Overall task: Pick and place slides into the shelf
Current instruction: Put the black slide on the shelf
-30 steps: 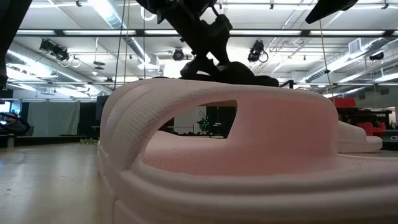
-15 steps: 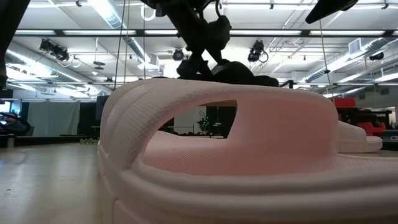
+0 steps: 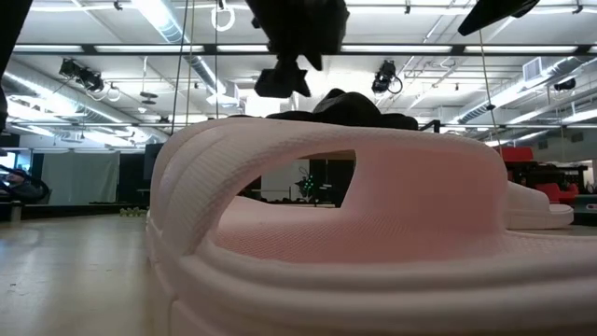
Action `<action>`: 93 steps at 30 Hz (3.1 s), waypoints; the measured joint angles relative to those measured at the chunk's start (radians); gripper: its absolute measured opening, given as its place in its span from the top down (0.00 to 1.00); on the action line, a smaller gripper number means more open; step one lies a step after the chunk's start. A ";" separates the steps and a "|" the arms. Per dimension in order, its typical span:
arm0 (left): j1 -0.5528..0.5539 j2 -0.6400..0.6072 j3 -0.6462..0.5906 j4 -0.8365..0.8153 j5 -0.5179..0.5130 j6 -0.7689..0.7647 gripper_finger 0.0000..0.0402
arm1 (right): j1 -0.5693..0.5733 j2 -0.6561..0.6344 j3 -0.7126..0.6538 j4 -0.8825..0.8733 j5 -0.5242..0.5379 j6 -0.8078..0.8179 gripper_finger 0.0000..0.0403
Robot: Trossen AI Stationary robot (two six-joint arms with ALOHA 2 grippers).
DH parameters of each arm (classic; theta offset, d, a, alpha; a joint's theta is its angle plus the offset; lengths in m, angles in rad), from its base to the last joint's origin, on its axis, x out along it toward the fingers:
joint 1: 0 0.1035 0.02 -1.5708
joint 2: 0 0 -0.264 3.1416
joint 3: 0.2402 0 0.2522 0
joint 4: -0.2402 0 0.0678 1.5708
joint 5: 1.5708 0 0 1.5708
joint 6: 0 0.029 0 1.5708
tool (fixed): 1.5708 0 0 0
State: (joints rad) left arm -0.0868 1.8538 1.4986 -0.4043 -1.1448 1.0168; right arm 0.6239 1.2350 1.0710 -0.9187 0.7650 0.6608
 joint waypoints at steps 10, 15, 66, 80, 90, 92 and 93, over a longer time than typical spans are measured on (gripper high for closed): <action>-0.104 0.000 0.000 -0.516 -0.050 -0.835 0.44 | 0.000 0.000 0.000 0.000 0.021 0.000 0.96; -0.117 -0.006 0.000 -0.763 -0.038 -1.207 0.62 | 0.000 0.000 0.000 0.030 0.130 -0.004 0.96; 0.546 -0.117 0.000 0.129 0.932 -0.848 1.00 | -0.941 0.012 0.001 0.464 -0.576 -0.560 0.99; 0.548 -0.043 0.000 0.219 0.981 -0.860 1.00 | -0.984 0.147 0.000 0.521 -0.636 -0.671 1.00; 0.557 -0.019 0.000 0.270 0.983 -0.826 1.00 | -1.051 0.149 0.000 0.549 -0.635 -0.670 1.00; 0.557 -0.019 0.000 0.273 0.983 -0.822 1.00 | -1.053 0.149 0.000 0.551 -0.637 -0.681 1.00; 0.557 -0.019 0.000 0.275 0.983 -0.822 1.00 | -1.053 0.149 0.000 0.551 -0.642 -0.685 1.00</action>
State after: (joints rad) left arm 0.4706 1.8343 1.4986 -0.1296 -0.1616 0.1944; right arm -0.4294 1.3842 1.0714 -0.3676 0.1232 -0.0245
